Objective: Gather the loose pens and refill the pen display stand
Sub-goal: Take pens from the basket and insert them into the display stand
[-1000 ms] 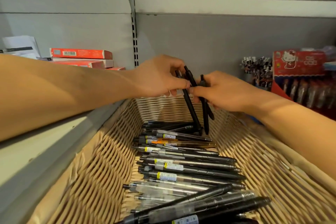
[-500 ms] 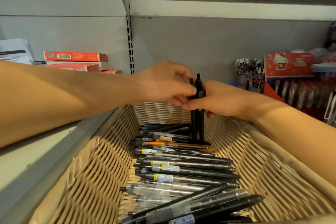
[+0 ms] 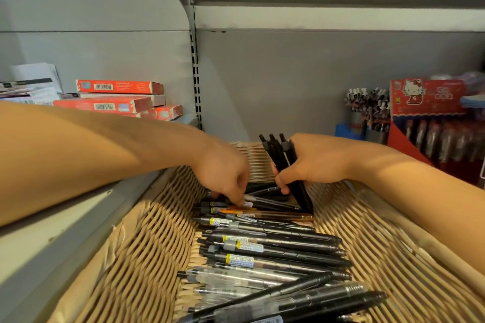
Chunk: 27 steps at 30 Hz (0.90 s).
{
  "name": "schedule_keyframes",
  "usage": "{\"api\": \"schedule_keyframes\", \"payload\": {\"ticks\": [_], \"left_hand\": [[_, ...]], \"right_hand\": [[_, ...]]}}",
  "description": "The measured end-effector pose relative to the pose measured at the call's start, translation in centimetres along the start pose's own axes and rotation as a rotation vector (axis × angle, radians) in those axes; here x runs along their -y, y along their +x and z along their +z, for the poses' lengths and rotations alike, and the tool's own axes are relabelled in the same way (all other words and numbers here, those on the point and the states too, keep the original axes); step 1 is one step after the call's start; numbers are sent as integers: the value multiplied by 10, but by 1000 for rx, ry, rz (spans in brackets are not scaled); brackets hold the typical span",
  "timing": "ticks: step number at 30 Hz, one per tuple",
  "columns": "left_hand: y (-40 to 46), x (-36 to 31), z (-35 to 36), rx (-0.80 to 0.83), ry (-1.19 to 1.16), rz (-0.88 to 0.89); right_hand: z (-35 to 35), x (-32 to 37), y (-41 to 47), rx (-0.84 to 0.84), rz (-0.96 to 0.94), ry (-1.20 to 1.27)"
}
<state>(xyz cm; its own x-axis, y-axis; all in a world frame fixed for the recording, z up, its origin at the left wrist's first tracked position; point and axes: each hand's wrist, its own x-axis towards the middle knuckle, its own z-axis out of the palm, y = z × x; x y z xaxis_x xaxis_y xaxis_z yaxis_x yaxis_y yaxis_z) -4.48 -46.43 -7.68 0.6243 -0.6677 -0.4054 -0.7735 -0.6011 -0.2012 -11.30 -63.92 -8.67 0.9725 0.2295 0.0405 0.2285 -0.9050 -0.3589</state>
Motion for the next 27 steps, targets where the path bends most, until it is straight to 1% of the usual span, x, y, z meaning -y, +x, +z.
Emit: {"api": "schedule_keyframes", "payload": {"ticks": [3, 6, 9, 13, 14, 17, 19, 20, 21, 24, 25, 27], "left_hand": [[1, -1, 1, -27, 60, -5], [0, 0, -2, -84, 22, -16], [-2, 3, -8, -241, -169, -3], [-2, 6, -16, -558, -444, 33], [-2, 6, -16, -592, -488, 45], [-2, 4, -15, -604, -561, 110], [-3, 3, -15, -574, -567, 114], [-4, 4, -15, -513, -553, 101], [-5, 5, -14, -419, -504, 84], [-6, 8, -5, -111, -202, 22], [-5, 8, -2, -44, -124, 5], [-3, 8, 1, 6, -64, -15]], "right_hand": [[2, 0, 2, -27, 1, 32], [2, 0, 4, -65, -8, 79], [0, 0, 5, -108, 0, 67], [0, 0, 5, -133, 15, 85], [0, 0, 5, -131, 13, 103], [1, 0, 6, -142, -12, 126], [1, 1, 6, -146, -14, 96], [1, 1, 6, -146, -4, 77], [1, 0, 6, -147, 8, 64], [2, -1, 7, -130, 22, 46], [2, -1, 7, -118, 16, 49], [3, 1, 7, -92, 3, 55]]}}
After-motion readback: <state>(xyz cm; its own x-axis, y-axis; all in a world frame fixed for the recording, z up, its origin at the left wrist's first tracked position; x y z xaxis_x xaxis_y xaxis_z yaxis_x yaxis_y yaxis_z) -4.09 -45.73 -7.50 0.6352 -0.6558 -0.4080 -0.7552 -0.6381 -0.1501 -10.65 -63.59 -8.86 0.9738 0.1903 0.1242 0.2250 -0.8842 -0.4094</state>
